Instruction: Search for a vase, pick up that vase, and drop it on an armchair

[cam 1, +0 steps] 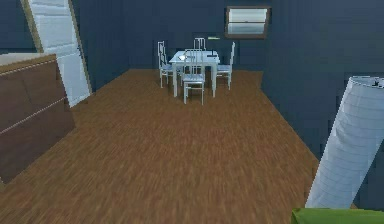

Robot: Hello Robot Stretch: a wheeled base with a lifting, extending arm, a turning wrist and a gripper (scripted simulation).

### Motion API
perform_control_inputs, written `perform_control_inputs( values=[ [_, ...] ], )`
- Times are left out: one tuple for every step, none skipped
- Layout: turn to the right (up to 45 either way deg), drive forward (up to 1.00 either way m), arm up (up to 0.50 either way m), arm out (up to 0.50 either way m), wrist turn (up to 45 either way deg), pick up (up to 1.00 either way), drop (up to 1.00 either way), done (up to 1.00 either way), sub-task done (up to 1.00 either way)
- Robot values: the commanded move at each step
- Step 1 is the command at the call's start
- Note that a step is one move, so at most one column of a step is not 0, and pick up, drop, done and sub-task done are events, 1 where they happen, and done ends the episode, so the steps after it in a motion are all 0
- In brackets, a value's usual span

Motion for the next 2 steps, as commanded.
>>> perform_control_inputs(
  values=[
    [0.0,0.00,0.00,-0.10,0.0,0.00,0.00,0.00,0.00],
    [0.0,0.00,0.00,0.00,0.0,0.00,0.00,1.00,0.00]
  ],
)
